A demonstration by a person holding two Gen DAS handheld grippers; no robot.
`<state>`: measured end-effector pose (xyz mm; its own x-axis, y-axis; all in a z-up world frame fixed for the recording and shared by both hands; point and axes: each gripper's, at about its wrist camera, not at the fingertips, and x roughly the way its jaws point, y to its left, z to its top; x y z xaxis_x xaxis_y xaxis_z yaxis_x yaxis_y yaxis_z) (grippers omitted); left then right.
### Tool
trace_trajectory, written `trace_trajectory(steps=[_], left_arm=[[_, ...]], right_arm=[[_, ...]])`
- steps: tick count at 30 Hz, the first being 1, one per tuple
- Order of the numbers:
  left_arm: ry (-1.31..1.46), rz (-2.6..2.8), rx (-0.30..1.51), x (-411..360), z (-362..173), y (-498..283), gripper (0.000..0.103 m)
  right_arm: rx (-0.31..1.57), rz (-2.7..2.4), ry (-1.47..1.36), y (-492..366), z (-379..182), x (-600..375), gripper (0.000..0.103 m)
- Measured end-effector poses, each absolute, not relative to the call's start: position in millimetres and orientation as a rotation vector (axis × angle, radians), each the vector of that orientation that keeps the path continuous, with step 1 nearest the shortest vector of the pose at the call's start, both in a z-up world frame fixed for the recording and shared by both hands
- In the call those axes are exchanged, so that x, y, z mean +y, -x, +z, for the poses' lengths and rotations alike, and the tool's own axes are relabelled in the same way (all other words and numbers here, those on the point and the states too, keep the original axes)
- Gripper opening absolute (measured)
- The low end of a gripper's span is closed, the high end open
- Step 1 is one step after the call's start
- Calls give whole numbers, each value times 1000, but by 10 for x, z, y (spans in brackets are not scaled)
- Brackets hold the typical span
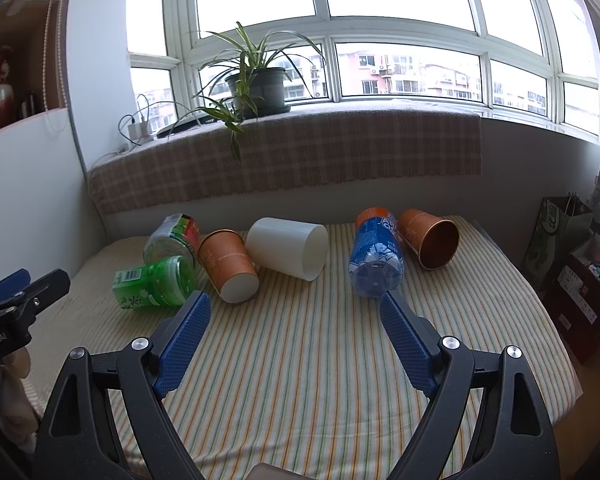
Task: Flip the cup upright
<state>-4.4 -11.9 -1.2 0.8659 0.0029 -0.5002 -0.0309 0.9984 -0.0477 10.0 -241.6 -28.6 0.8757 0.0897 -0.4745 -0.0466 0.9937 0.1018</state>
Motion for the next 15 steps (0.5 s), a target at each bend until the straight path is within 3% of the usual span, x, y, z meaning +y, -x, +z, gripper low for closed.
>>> trace_trajectory(steps=[15], left_arm=[[57, 17, 525, -109, -7, 41, 102]], right_arm=[[502, 72, -87, -108, -305, -2400, 86]])
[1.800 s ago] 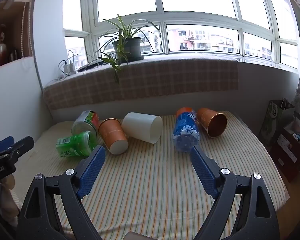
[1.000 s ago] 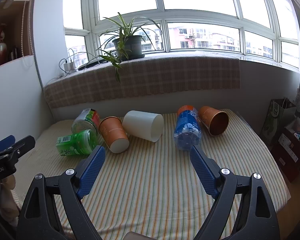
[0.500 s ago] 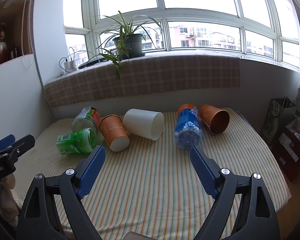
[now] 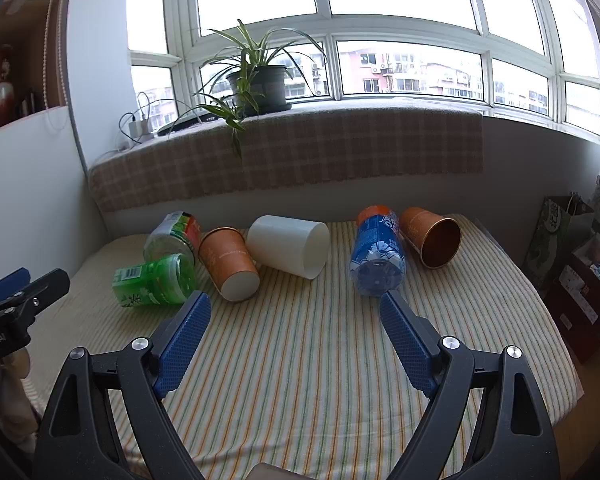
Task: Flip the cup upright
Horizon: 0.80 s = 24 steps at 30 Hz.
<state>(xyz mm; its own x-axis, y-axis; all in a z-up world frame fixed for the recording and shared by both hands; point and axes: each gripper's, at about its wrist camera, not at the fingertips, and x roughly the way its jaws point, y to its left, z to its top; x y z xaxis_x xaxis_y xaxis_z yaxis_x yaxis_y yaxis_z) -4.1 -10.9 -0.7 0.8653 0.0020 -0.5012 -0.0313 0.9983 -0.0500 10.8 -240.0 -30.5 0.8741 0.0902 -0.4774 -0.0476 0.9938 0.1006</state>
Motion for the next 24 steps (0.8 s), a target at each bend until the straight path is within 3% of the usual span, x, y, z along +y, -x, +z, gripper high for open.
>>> trace_trajectory(steps=[24], left_arm=[[24, 20, 574, -45, -207, 65, 102]], right_arm=[[594, 236, 80, -690, -193, -2316, 86]])
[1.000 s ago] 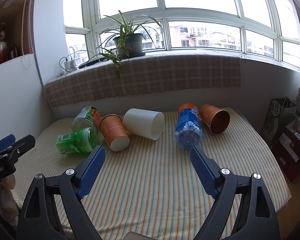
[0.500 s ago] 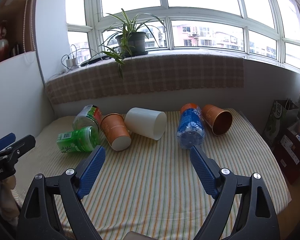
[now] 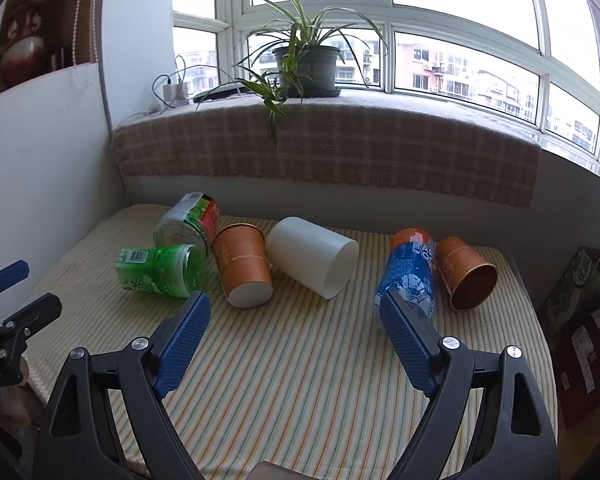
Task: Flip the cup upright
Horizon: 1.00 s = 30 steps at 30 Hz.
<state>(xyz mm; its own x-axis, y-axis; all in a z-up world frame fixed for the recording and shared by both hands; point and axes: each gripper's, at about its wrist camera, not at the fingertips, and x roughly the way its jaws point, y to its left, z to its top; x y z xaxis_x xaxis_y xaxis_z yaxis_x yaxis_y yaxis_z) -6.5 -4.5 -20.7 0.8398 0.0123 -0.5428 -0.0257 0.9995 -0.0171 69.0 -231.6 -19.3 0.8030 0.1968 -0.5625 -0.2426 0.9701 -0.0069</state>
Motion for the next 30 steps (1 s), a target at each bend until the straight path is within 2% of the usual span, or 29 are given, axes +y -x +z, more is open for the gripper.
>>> trace_trajectory(steps=[17, 30], left_arm=[[-35, -20, 640, -36, -276, 144, 102], [6, 16, 658, 64, -305, 141, 102]], right_arm=[[950, 529, 465, -1938, -346, -2020, 86], [1097, 582, 666, -2527, -582, -1791, 86]])
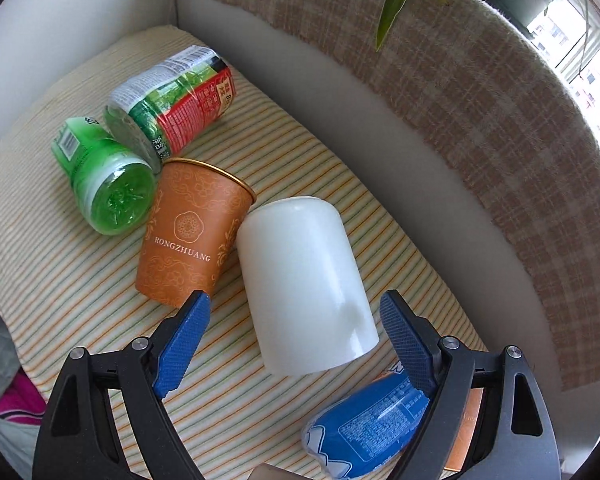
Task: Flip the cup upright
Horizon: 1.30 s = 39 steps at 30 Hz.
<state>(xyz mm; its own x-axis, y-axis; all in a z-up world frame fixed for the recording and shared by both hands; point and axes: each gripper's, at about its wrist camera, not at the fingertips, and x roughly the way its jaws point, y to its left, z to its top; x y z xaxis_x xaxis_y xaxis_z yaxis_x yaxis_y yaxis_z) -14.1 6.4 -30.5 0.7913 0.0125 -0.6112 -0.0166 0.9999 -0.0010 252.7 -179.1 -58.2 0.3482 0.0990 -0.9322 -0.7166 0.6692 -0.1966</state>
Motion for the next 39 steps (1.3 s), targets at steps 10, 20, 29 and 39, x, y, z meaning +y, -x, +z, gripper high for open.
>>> trace_trajectory(steps=[10, 20, 29, 39], left_arm=[[26, 63, 667, 164, -338, 105, 102], [10, 60, 671, 145, -363, 87, 102], [-22, 55, 653, 82, -332, 90, 102], [-30, 54, 649, 62, -342, 160, 102]], right_arm=[[1152, 585, 728, -2746, -842, -1639, 85], [1149, 573, 741, -2841, -1025, -1571, 76], [1054, 545, 745, -2559, -706, -1670, 73], [1040, 542, 783, -2200, -634, -1660, 25]])
